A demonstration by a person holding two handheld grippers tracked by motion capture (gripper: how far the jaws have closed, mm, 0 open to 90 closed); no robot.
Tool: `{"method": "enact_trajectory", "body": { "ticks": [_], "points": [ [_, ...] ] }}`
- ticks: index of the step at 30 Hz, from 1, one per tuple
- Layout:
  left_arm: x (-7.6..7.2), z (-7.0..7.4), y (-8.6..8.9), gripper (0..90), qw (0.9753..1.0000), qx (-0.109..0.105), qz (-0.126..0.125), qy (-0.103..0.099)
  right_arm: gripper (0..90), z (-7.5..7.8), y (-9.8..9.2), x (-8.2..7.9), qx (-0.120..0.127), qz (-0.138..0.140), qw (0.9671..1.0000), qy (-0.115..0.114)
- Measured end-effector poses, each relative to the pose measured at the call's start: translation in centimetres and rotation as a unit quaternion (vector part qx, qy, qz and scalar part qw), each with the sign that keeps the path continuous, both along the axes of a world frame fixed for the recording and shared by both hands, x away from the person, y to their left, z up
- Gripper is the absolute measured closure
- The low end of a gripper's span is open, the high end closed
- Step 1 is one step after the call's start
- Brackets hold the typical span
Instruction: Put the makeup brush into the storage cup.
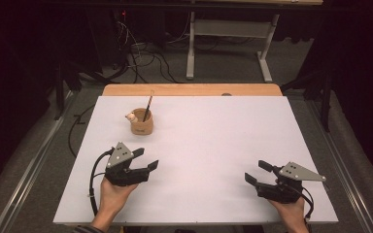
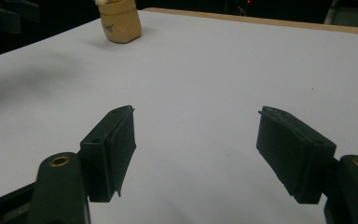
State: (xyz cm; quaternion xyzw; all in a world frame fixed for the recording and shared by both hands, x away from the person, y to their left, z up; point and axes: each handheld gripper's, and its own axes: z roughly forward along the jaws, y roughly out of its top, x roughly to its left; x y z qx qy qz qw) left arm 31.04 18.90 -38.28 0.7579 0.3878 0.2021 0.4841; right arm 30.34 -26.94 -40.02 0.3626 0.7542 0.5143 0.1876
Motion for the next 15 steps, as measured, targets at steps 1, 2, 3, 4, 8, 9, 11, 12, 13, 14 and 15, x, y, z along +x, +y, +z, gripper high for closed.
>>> {"method": "enact_trajectory", "body": {
  "ticks": [1,2,3,4,8,9,11,12,13,14,15],
  "points": [
    [0.01,-0.06,-0.03,33.4,1.0,-0.001,0.001,0.0,30.0,0.0,0.01,0.0,0.0,0.0,1.0,0.0],
    [0.02,-0.1,-0.04,33.4,1.0,-0.001,0.001,0.001,30.0,0.0,0.01,0.0,0.0,0.0,1.0,0.0],
    [0.03,-0.15,-0.04,33.4,1.0,0.0,0.001,0.001,30.1,0.0,0.01,0.0,0.0,0.0,1.0,0.0],
    [0.04,-0.19,-0.06,33.4,1.0,0.0,0.001,0.001,30.0,-0.01,0.01,0.01,0.0,0.0,1.0,0.0],
    [0.1,-0.35,-0.09,33.4,1.0,0.001,0.0,0.003,30.1,-0.04,0.02,0.02,0.0,0.0,1.0,0.002],
    [0.1,-0.39,-0.09,33.4,1.0,0.002,0.0,0.004,30.1,-0.04,0.02,0.02,0.0,0.0,1.0,0.002],
    [0.1,-0.49,-0.13,33.4,1.0,0.001,0.0,0.004,30.1,-0.06,0.03,0.03,0.0,0.0,1.0,0.003],
    [0.1,-0.54,-0.14,33.4,1.0,0.001,0.0,0.005,30.0,-0.06,0.03,0.03,0.0,0.0,1.0,0.003],
    [0.1,-0.57,-0.12,33.4,1.0,0.003,0.0,0.005,30.0,-0.07,0.04,0.03,0.0,0.0,1.0,0.003],
    [0.1,-0.62,-0.12,33.4,1.0,0.003,0.0,0.005,30.0,-0.07,0.04,0.03,0.0,0.0,1.0,0.004],
    [0.11,-0.68,-0.14,33.4,1.0,0.002,0.0,0.006,30.1,-0.08,0.04,0.03,0.0,0.0,1.0,0.003]
  ]
}}
